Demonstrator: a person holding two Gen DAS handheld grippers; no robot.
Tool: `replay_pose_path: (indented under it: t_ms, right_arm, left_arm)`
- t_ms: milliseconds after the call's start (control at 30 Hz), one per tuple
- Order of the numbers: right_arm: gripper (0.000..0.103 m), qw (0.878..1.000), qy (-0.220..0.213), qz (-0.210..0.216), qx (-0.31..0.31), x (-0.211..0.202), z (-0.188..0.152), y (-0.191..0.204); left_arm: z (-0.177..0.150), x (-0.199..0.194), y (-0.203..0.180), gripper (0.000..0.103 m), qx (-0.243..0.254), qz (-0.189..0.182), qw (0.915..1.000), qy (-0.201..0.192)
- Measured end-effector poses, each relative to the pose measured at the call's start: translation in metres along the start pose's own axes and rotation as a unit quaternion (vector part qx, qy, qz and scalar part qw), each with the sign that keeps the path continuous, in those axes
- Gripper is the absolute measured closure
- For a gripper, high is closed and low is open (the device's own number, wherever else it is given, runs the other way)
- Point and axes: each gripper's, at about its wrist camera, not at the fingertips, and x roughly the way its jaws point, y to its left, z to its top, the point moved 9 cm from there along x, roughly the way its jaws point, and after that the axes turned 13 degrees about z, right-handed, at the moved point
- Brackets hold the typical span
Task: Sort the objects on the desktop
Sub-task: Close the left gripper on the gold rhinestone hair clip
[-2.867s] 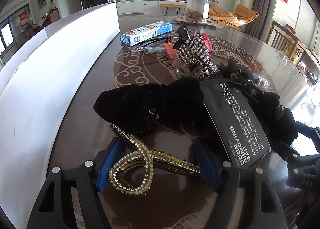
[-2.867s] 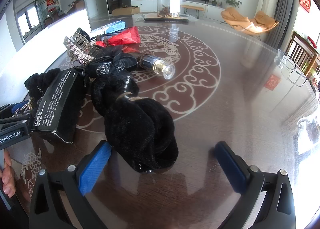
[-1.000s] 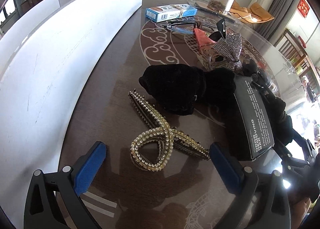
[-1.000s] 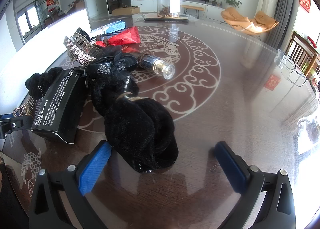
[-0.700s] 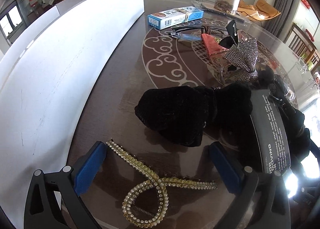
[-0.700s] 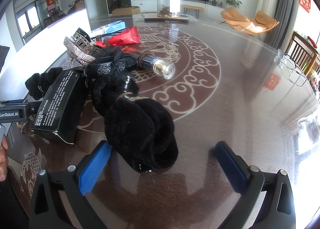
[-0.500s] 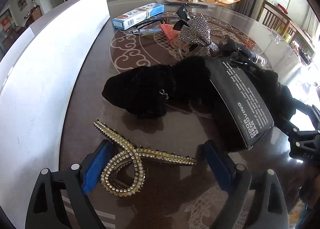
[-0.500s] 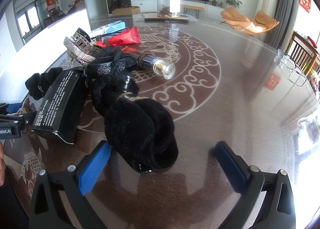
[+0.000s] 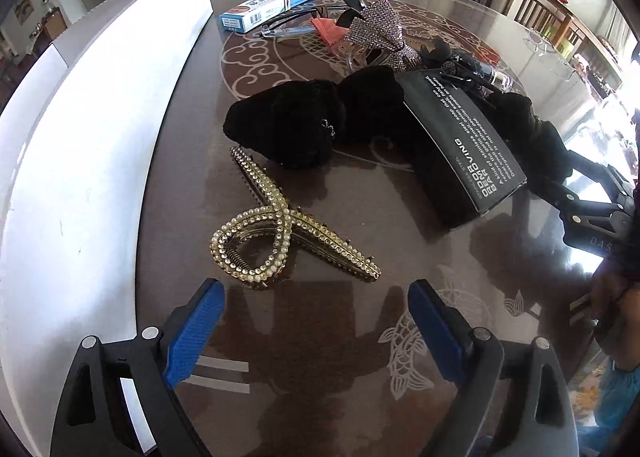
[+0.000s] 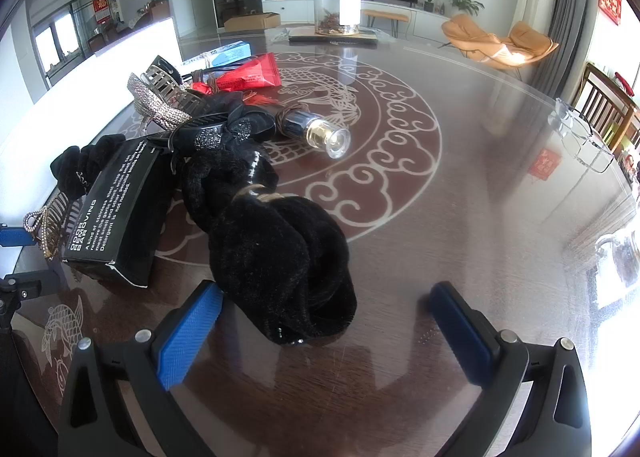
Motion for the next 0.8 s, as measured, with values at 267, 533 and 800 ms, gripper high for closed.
replay_pose_path:
  t_ms: [267, 533, 800]
  right_arm:
    - [0.0, 1.0, 0.0, 0.0, 0.0, 0.0, 0.0, 0.0]
    - [0.0, 1.0, 0.0, 0.0, 0.0, 0.0, -0.001, 0.0]
    - [0.0, 1.0, 0.01, 0.017, -0.01, 0.0, -0.002, 0.002]
  left_arm:
    - [0.026, 0.016, 0.022, 0.009, -0.111, 0.034, 0.9931, 0.016]
    - [0.029, 0.022, 0.025, 0.04, -0.128, 0.044, 0.9906, -0.016]
    - [0.012, 0.006, 0.009, 0.05, -0.108, 0.014, 0.9936, -0.029]
